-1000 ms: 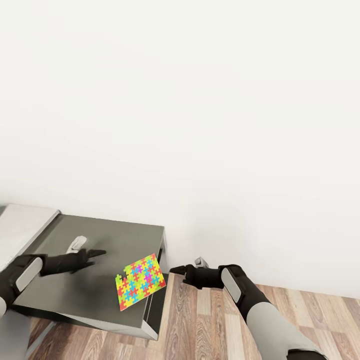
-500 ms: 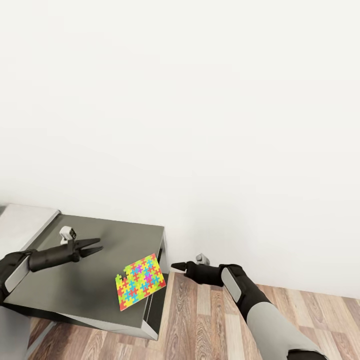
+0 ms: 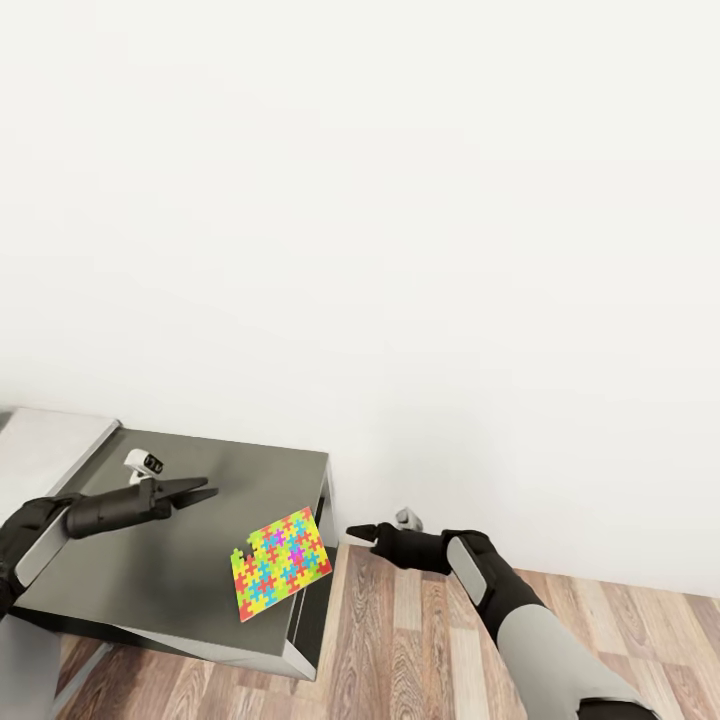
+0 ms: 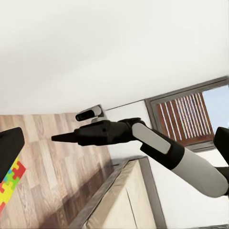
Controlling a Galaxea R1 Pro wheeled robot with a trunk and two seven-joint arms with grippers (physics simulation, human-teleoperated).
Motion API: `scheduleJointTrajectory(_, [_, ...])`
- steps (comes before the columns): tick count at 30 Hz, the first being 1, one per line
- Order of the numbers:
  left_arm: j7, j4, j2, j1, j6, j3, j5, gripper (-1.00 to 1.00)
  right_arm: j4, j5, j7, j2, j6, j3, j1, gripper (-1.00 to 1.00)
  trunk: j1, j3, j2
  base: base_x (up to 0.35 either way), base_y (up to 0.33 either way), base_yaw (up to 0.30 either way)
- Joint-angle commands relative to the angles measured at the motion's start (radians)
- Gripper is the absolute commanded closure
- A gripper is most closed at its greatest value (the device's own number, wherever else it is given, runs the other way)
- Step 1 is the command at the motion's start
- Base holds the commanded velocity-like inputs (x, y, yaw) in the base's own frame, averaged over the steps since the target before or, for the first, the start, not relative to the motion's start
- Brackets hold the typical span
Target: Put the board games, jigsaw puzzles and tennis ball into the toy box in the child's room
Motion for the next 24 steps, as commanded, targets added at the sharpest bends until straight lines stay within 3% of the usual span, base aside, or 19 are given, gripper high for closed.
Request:
scheduleJointTrajectory(1, [-0.002,-0.004,0.001,0.001,0.011,-0.005,0.006,-1.00,0.000,-0.003,0.002,0.000,0.008,-0.005,0.000,-1.00,0.001,-0.002,-0.002,0.000,0.000,0.000])
scheduleJointTrajectory(10, [-0.003,-0.021,0.001,0.009,0.011,-0.002,0.007,-1.00,0.043,-0.013,0.064,-0.003,0.025,-0.011,-0.001,-1.00,0.001,-0.002,-0.002,0.000,0.000,0.000])
scheduleJointTrajectory(24, [-0.003,-0.045,-0.005,0.011,0.013,-0.002,0.013,-1.00,0.084,-0.033,0.100,0.002,0.075,-0.032,-0.001,-1.00,0.054,-0.046,-0.100,0.000,0.000,0.000])
